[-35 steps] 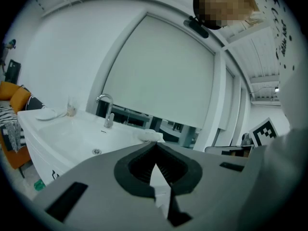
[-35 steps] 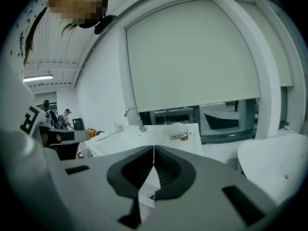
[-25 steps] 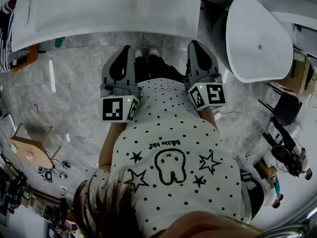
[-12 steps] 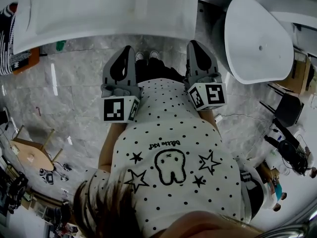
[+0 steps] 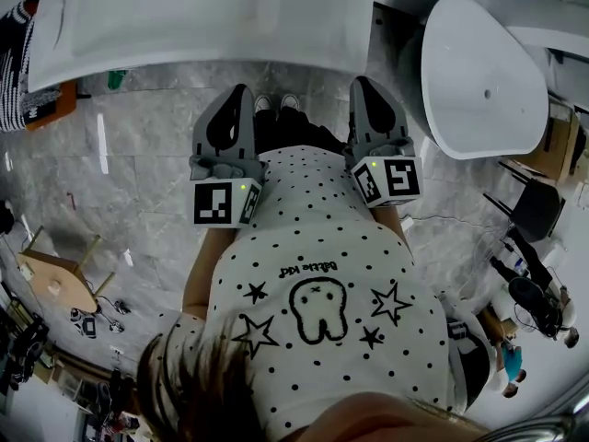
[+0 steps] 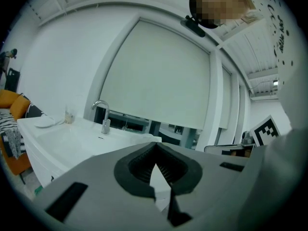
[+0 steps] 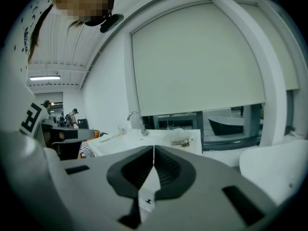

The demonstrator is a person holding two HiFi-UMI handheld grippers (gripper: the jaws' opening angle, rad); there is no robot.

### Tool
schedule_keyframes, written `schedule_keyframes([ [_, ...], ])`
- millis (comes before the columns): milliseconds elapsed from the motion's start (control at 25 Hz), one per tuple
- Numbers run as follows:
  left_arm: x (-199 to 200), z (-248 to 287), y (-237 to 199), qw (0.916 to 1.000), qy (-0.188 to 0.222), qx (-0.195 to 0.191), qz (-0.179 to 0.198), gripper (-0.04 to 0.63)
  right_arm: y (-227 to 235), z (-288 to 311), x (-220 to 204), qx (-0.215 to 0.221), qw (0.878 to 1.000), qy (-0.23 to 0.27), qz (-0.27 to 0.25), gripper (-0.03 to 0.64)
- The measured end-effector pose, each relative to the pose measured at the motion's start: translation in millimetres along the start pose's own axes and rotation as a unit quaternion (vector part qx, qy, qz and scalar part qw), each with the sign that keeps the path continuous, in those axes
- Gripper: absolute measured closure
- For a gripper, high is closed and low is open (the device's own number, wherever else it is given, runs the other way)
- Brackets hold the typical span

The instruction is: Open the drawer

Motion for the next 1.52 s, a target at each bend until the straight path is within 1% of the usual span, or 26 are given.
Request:
schedule_keyframes([
  [200,2.5,3.7,-6.5,0.9999,0.002,0.0,-0.012,0.592,-1.3,2.2,0.9,0.01,1.0,-0.003,-0.008,0.601],
  [400,3.1,12.6,-26.2,0.9999,-0.006,0.012,0.01,0.592,-3.8,5.2,4.0,0.015,1.0,-0.001,-0.011,0.601],
  [520,-5.0,14.7,-35.4,0.9993,-0.026,0.019,0.018,0.592,-4.0,6.3,5.7,0.02,1.0,-0.005,-0.016,0.601],
  [680,-16.0,16.2,-35.1,0.998,-0.055,0.022,0.022,0.592,-0.8,5.2,3.9,0.021,1.0,-0.006,-0.017,0.601],
  [800,-27.9,10.9,-32.2,0.9966,-0.079,0.022,0.005,0.592,-0.8,1.8,2.7,0.022,0.999,-0.017,-0.017,0.601],
  [1000,-63.7,19.4,-35.8,0.9925,-0.12,0.021,-0.007,0.591,8.1,5.1,-13.8,0.013,0.999,-0.031,-0.011,0.601],
  [1120,-87.7,21.6,-33.1,0.9894,-0.144,0.007,-0.017,0.589,11.4,2.8,-23.6,0.012,0.999,-0.047,-0.007,0.601],
  [1240,-112.6,27.0,-35.1,0.9866,-0.163,-0.009,-0.008,0.586,9.5,3.8,-30.3,0.008,0.999,-0.053,-0.003,0.601],
  [1280,-121.1,30.0,-37.2,0.9855,-0.169,-0.013,-0.006,0.576,8.1,5.1,-32.4,0.008,0.999,-0.054,-0.002,0.601],
  [1360,-138.7,35.1,-41.6,0.9814,-0.19,-0.024,-0.013,0.56,4.7,7.2,-37.1,0.008,0.998,-0.056,-0.001,0.601],
  [1440,-156.0,38.2,-44.1,0.9751,-0.218,-0.032,-0.025,0.54,1.6,7.3,-41.8,0.008,0.998,-0.06,0.0,0.601],
  [1520,-170.2,39.6,-45.2,0.9714,-0.234,-0.033,-0.027,0.532,-0.8,6.1,-45.4,0.008,0.998,-0.06,0.003,0.601],
])
Point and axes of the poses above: the fingertips, and each gripper's own axes: z forward along the fingers, y to its right, x out of its top, the point moved 10 cm from there along -z, backward along the fingers, and after that the axes turned 8 degrees about y, right-handed, at the moved point
